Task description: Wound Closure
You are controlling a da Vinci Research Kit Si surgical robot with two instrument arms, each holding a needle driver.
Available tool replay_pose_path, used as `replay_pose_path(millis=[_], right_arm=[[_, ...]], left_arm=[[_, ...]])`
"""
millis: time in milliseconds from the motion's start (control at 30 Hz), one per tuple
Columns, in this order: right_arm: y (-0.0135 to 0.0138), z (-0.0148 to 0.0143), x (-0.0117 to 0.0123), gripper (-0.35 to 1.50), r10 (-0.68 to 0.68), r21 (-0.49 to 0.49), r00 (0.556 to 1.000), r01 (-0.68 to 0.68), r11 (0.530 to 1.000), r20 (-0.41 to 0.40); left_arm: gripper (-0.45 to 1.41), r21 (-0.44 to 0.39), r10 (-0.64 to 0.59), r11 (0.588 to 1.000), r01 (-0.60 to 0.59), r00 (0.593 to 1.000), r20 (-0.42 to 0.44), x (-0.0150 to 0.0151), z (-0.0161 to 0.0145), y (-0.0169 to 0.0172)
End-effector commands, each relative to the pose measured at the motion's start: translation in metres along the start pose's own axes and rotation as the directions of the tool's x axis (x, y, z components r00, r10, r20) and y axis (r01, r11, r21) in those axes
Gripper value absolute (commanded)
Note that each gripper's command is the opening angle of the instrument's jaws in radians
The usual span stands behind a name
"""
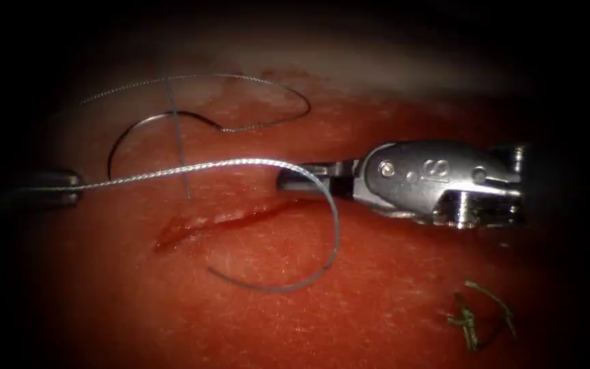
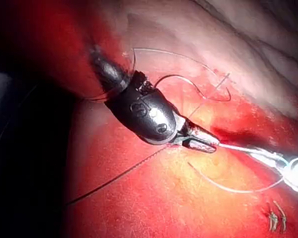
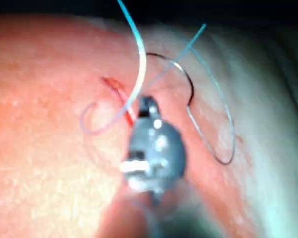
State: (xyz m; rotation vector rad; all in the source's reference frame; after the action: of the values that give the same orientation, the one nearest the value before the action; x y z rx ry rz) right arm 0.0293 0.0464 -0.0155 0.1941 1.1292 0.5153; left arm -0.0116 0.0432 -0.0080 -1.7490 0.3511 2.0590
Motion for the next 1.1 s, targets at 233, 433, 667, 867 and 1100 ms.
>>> replay_pose_path(millis=[233,433,667,867,1100], right_arm=[[-0.0010,0.0014,0.0004,-0.35,0.042,0.033,0.997,-0.040,0.999,-0.072],[-0.0017,0.0022,0.0009,-0.35,0.085,0.057,0.990,-0.079,0.995,-0.110],[-0.0032,0.0037,0.0021,-0.35,0.116,0.087,0.981,-0.103,0.991,-0.154],[-0.0035,0.0050,0.0026,-0.35,0.120,0.051,0.975,-0.112,0.992,-0.188],[-0.0032,0.0071,0.0026,0.91,0.120,-0.062,0.971,-0.135,0.989,-0.209]], left_arm=[[-0.35,0.046,0.033,0.998,-0.035,0.998,0.045,-0.0042,0.0018,0.0012],[-0.35,0.065,0.049,0.996,-0.053,0.997,0.063,-0.0059,0.0025,0.0015],[-0.35,0.053,0.040,0.998,-0.044,0.996,0.081,-0.0075,0.0044,0.0031],[-0.35,0.041,0.036,0.998,-0.039,0.996,0.079,-0.0072,0.0049,0.0040],[-0.35,0.003,0.033,0.999,-0.033,0.997,0.073,-0.0059,0.0050,0.0060]])
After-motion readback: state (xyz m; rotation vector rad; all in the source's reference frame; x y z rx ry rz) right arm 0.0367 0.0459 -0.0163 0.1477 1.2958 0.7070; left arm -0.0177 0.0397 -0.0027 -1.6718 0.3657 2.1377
